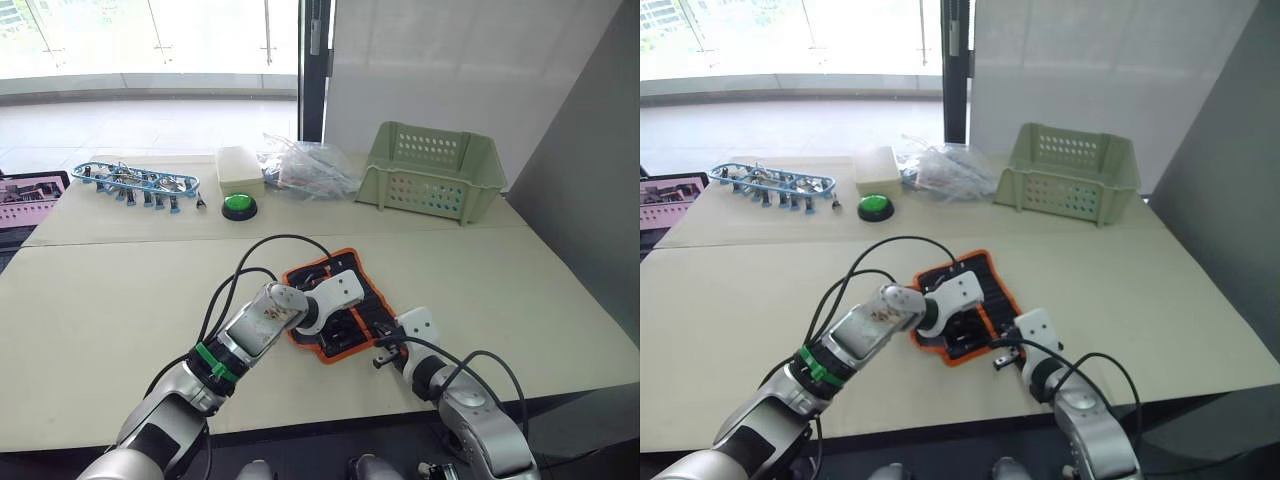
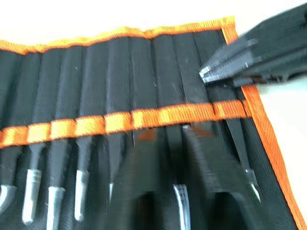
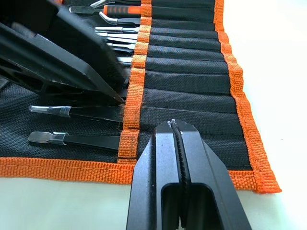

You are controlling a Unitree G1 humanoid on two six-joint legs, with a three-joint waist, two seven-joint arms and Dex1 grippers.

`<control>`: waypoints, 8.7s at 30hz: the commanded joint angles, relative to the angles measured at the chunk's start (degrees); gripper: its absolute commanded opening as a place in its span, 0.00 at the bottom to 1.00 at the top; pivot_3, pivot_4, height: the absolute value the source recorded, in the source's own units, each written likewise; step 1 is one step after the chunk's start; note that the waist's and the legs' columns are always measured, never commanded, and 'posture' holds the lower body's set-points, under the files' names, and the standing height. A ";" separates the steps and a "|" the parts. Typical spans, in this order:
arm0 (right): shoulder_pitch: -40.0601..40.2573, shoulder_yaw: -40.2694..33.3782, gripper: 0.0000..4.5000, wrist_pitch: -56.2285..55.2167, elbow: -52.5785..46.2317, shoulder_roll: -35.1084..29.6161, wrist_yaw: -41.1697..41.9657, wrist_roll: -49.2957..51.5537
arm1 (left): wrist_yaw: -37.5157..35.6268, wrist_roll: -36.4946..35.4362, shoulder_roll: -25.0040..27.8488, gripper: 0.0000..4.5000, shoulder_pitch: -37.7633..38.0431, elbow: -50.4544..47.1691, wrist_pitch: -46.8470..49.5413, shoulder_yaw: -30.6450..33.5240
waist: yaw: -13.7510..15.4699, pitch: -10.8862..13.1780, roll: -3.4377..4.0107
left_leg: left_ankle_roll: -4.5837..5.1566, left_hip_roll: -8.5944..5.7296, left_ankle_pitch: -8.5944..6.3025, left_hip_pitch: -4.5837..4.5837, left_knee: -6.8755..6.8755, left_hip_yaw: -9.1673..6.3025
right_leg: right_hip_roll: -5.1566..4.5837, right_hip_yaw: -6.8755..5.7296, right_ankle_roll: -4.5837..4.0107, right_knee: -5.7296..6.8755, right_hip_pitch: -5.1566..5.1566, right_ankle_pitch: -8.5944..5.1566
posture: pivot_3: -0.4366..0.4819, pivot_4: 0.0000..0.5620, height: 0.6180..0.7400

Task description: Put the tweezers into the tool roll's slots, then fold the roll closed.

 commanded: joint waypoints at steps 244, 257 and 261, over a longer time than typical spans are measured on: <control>-18.15 14.09 0.00 -6.97 16.24 -0.53 18.48 -11.17 | 5.29 -8.95 7.01 0.01 37.15 -14.69 -28.08 31.66 | -0.97 1.34 1.64 | 1.05 -0.78 0.21 -0.37 0.81 -2.85 | -0.01 -1.49 -0.25 2.24 0.43 -1.01 | 0.48 0.27 0.83; -18.25 13.53 0.00 -5.86 15.51 -1.06 17.93 -10.68 | 10.80 -3.27 2.17 0.01 37.21 -8.53 -28.29 26.95 | -0.85 1.36 1.91 | 0.93 -2.52 0.93 0.10 -0.24 -5.59 | -1.18 -2.97 -0.10 2.29 1.42 -1.92 | 0.48 0.27 0.83; -18.14 13.01 0.00 -8.12 12.65 0.09 17.83 -9.11 | 11.19 -2.86 0.71 0.01 38.24 -6.94 -29.25 26.50 | -0.59 1.35 1.93 | 0.92 -2.50 0.93 0.18 -0.23 -5.52 | -1.17 -2.92 -0.10 2.29 1.47 -1.92 | 0.48 0.27 0.83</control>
